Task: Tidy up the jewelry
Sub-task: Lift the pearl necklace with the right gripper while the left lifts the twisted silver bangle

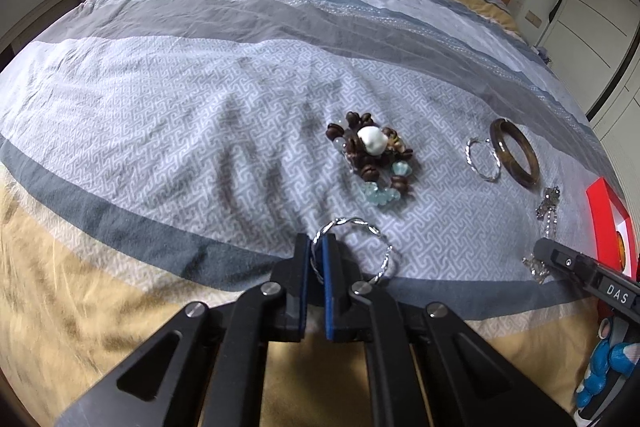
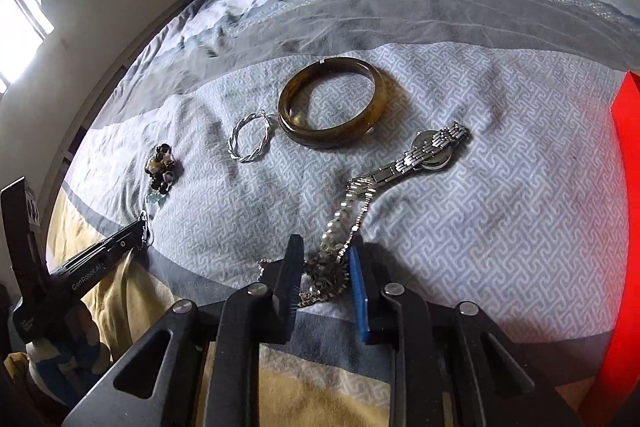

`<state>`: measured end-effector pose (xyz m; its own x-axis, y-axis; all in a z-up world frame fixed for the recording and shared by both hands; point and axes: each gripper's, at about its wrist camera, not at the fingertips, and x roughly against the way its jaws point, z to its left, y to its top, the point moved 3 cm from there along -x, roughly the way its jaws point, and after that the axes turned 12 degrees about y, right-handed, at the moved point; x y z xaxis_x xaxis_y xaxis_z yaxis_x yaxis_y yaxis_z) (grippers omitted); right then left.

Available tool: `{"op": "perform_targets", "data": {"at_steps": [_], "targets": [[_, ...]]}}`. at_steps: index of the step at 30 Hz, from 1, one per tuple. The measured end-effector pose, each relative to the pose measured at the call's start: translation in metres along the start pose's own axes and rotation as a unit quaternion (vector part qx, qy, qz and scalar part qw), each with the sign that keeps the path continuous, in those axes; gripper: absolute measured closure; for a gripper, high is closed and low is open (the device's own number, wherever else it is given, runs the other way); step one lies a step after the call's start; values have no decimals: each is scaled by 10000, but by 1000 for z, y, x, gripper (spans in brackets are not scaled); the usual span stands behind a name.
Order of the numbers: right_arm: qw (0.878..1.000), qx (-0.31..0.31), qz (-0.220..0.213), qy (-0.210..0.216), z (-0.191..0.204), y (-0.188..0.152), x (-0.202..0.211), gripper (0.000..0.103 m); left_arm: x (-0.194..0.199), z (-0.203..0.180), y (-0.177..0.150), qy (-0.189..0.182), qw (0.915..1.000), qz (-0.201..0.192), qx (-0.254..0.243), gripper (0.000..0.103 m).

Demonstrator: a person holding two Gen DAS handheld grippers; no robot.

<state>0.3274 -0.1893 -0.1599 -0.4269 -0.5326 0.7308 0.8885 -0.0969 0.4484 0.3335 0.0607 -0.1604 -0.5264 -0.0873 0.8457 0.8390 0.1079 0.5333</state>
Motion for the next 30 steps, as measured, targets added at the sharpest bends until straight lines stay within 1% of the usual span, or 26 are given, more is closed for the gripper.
{"op": "perform_targets", "data": {"at_steps": [2, 6, 10, 19, 30], "targets": [[9999, -5, -62, 84, 1, -3, 8, 89, 7, -2, -2, -26, 10000, -4, 15, 98], [9998, 117, -111, 115, 6, -12, 28, 89, 22, -5, -7, -84, 10000, -17, 24, 98], [9995, 101, -228, 167, 12, -21, 53, 89, 44, -7, -13, -134, 9999, -73, 45, 98], [9981, 197, -536, 211, 35, -49, 121, 89, 112, -1, -30, -210, 9991, -365, 57, 98], [9936, 380, -1050, 149, 65, -85, 208, 89, 191, 15, -62, -237, 9967, -760, 126, 98]]}}
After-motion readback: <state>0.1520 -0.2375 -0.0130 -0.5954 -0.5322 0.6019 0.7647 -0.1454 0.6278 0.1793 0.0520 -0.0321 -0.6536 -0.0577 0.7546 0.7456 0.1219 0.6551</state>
